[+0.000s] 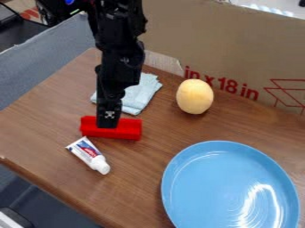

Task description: Move the red object to the left side of the table

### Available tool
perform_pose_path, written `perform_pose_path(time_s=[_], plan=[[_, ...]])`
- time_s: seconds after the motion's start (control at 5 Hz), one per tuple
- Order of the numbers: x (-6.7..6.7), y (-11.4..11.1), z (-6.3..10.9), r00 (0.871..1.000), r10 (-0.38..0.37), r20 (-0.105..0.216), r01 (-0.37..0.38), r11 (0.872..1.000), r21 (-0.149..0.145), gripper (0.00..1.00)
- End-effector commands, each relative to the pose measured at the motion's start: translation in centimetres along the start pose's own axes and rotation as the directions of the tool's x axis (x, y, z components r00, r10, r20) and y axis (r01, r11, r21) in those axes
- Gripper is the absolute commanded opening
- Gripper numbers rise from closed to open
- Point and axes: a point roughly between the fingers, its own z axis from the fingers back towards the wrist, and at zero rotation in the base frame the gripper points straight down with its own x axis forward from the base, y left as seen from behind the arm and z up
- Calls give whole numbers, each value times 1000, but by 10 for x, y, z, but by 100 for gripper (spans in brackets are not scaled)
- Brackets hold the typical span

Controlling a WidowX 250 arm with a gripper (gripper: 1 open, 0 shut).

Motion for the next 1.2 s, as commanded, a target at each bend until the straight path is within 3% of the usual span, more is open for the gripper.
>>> perform_pose_path(time_s=[0.0,0.2,0.6,1.0], plan=[[-11,20,-2,999,25,45,-26,999,22,100],[-16,29,-13,998,28,59,-31,999,41,100],[3,36,-34,995,-97,40,93,992,85,100],[10,34,-54,982,-165,91,159,985,68,100]])
